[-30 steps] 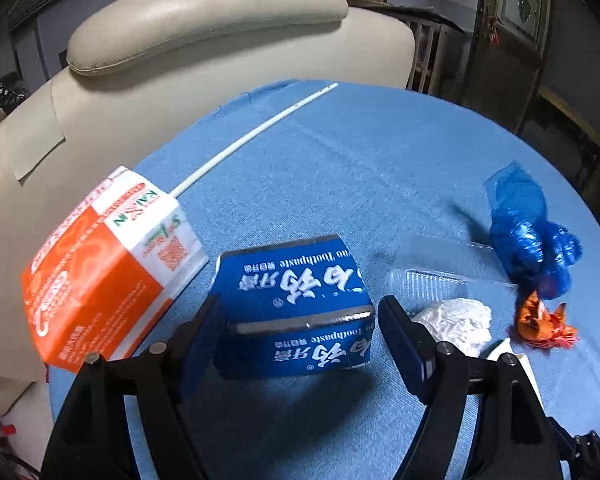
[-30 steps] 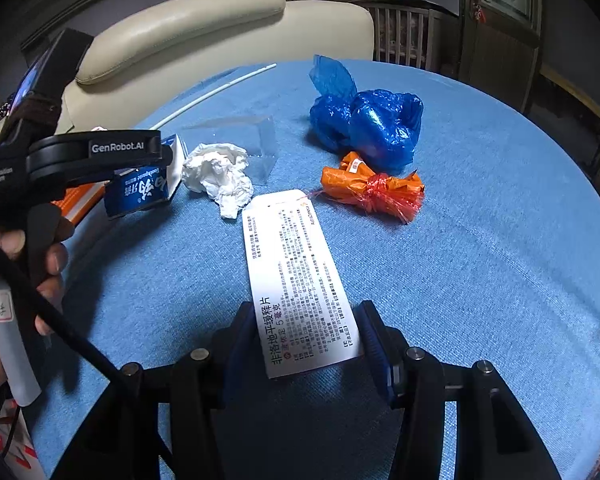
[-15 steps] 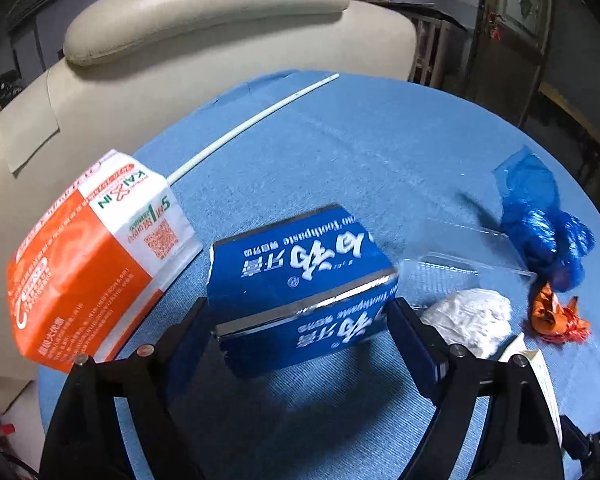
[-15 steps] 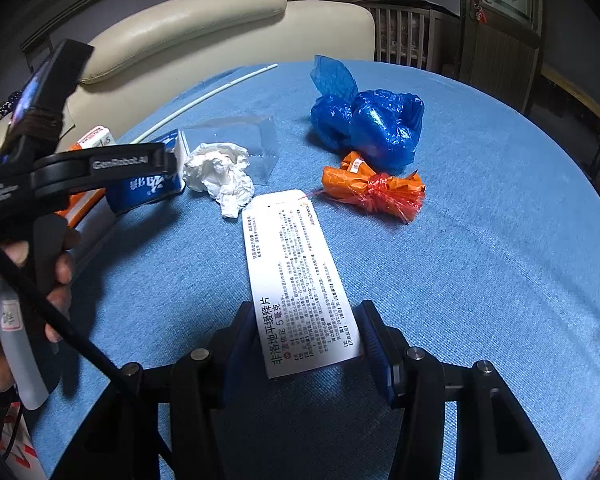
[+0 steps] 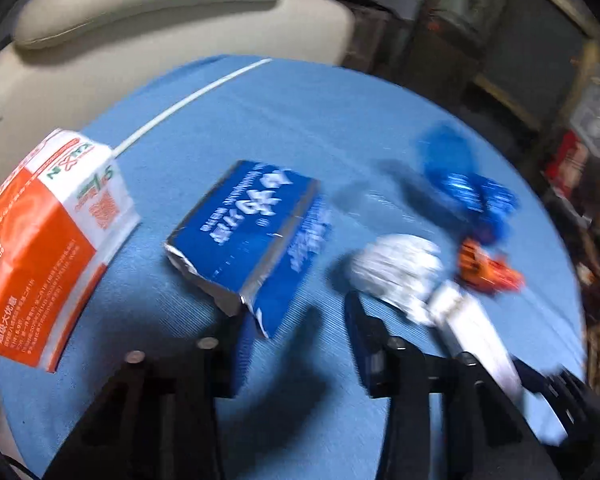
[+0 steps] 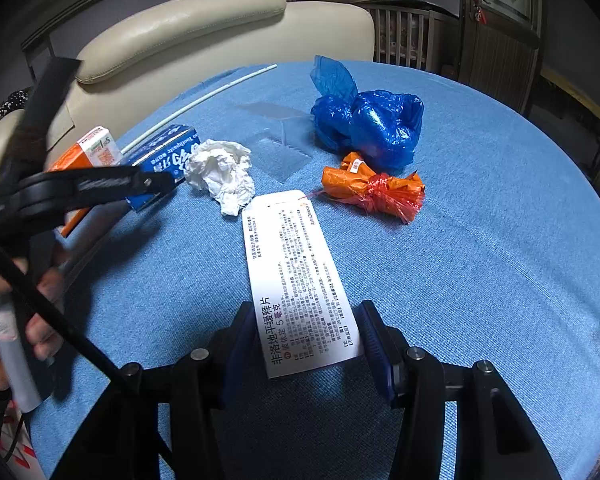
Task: Collect trash
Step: 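Grasp the blue toothpaste box with the left gripper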
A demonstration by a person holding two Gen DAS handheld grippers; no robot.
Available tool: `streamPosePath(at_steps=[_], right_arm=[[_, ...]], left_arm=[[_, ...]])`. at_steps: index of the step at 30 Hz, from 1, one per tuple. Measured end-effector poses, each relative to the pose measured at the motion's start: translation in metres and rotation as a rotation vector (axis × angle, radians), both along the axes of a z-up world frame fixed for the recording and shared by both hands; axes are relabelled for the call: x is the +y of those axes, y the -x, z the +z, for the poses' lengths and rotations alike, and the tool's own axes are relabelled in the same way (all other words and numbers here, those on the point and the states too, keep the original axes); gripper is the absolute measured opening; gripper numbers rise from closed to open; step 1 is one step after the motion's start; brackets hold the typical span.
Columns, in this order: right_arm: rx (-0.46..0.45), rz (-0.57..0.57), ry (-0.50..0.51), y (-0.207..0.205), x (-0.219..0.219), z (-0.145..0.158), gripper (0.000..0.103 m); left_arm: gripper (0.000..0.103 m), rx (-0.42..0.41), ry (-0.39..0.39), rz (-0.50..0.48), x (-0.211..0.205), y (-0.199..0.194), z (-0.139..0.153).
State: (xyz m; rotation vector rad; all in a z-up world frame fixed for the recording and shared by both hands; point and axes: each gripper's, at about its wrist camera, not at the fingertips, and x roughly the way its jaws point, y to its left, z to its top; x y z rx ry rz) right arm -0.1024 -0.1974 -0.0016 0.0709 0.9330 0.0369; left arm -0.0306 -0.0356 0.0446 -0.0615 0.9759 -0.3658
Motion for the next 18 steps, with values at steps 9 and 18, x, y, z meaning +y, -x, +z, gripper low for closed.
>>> streamPosePath(at_steps=[9, 18], right_arm=[[-0.004, -0.006, -0.003, 0.000, 0.000, 0.000, 0.055], [0.000, -0.007, -0.005, -0.001, 0.000, 0.000, 0.055]], left_arm=[[0.096, -0.137, -0.135, 0.028, 0.013, -0.023, 0.022], [0.079, -0.025, -0.127, -0.100, -0.001, -0.042, -0.015]])
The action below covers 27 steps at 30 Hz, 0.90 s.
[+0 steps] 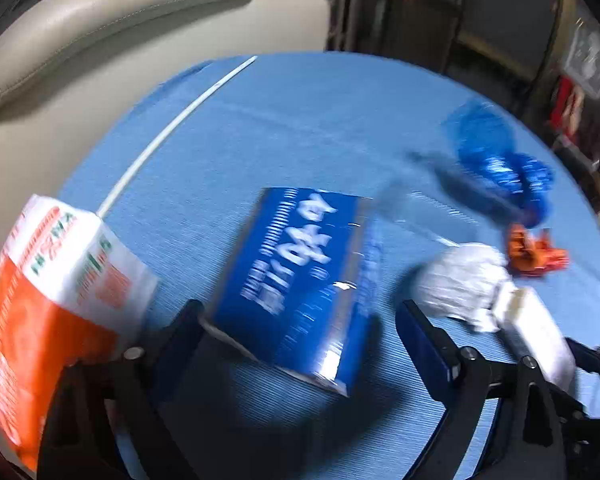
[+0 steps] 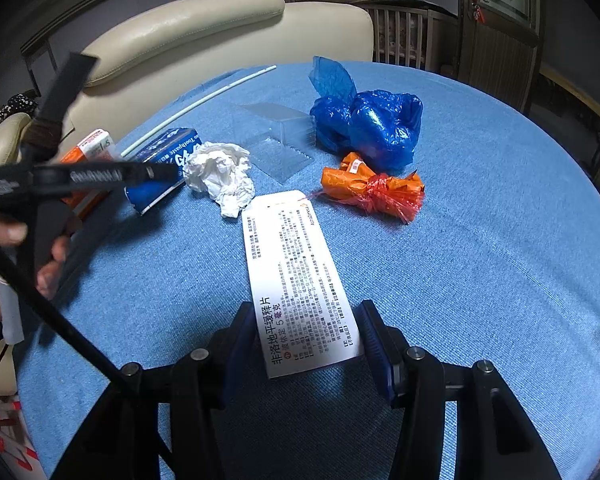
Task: Collect trash
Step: 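Grasp the blue toothpaste box with the left gripper, then hold the toothpaste box in the left gripper while the right gripper holds the leaflet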
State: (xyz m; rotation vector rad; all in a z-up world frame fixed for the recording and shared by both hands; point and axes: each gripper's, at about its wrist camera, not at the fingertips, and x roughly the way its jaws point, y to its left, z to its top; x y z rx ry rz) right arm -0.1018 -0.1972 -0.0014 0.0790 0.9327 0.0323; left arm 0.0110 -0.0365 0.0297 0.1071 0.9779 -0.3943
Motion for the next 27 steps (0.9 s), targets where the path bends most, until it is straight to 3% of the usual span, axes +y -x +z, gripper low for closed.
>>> streamPosePath(at_steps=[1, 2, 10, 14, 27], right_arm=[[0.000, 0.000, -0.002, 0.000, 0.000, 0.000, 0.055], [-0.001, -0.003, -0.006, 0.000, -0.001, 0.000, 0.055], [0.008, -0.004, -0.044, 0.013, 0.002, 0.003, 0.054], [-0.001, -0.017, -0.065, 0.036, 0.003, 0.004, 0.054], [-0.081, -0.093, -0.132, 0.107, -0.012, 0.030, 0.053]], left_arm=[[0.064, -0.004, 0.009, -0.010, 0.000, 0.005, 0.002], [0.060, 0.005, 0.005, -0.015, -0.002, 0.009, 0.002], [0.059, -0.051, 0.039, 0.048, 0.002, 0.063, 0.025], [0.059, -0.086, 0.017, 0.064, 0.003, 0.101, 0.037], [0.059, -0.101, -0.037, 0.027, -0.024, 0.164, 0.039]])
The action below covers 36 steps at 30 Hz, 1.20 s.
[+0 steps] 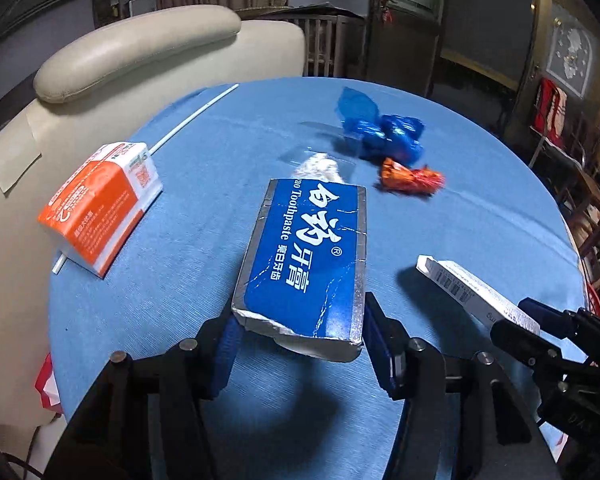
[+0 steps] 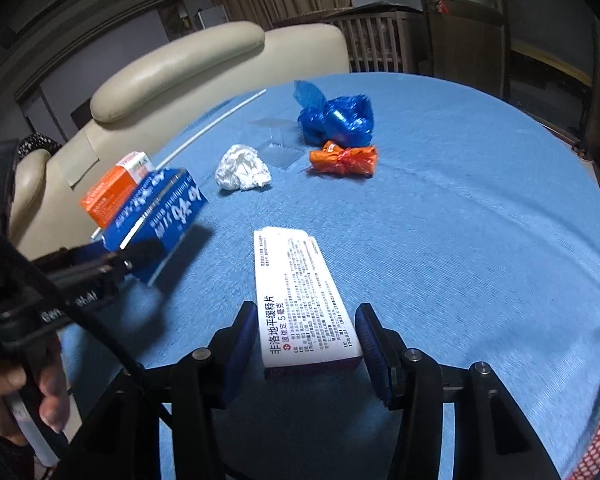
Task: Collect trash
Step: 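Hold the toothpaste box in the left gripper while the right gripper holds the leaflet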
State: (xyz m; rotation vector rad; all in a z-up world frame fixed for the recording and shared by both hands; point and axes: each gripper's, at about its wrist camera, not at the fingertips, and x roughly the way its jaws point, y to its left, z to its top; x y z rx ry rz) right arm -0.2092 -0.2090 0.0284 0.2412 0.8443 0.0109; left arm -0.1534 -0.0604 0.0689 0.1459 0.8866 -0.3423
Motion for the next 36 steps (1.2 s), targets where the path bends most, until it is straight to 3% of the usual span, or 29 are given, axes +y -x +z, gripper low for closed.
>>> streamPosePath(at_steps=[17, 36], right_arm=[[-0.051, -0.061, -0.107, 0.034, -0.027, 0.011, 0.053], [-0.137, -0.139, -0.153, 0.060, -0.063, 0.031, 0.053]], left_arm=[[0.059, -0.020, -0.038, -0.056, -0.031, 0.021, 0.005], [0.059, -0.038, -0.094, -0.076, -0.063, 0.028, 0.012]])
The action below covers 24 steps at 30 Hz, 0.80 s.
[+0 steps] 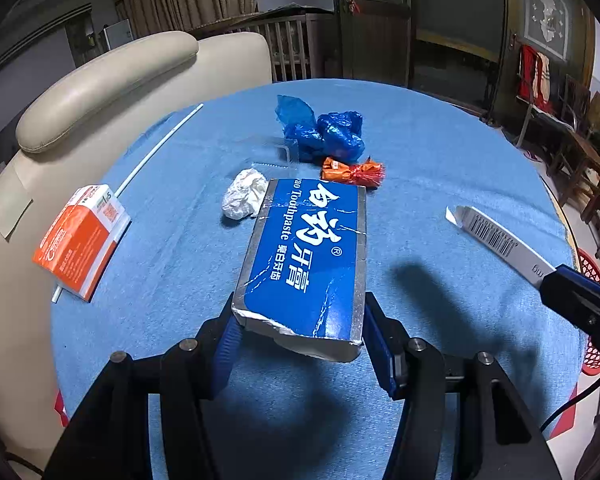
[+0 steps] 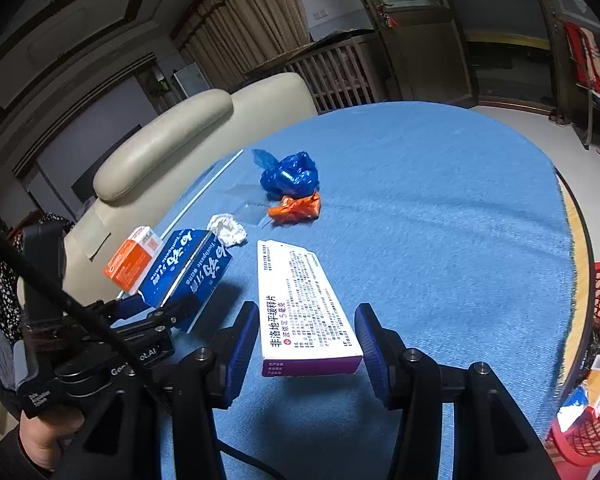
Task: Collect trash
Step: 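Hold the toothpaste box in the left gripper while the right gripper holds the leaflet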
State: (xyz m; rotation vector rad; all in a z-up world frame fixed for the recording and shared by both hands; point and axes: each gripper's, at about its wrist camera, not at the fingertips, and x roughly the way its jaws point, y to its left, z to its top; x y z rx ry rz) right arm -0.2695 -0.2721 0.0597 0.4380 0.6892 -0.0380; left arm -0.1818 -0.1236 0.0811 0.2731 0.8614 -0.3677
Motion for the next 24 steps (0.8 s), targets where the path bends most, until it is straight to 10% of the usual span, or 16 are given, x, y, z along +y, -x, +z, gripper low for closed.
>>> streamPosePath(at_steps=[24], right_arm=[[-0.045, -0.033, -0.001, 0.015, -0.008, 0.017, 0.053]], left_arm=[[0.059, 0.008, 0.008, -0.019, -0.012, 0.003, 0.000]])
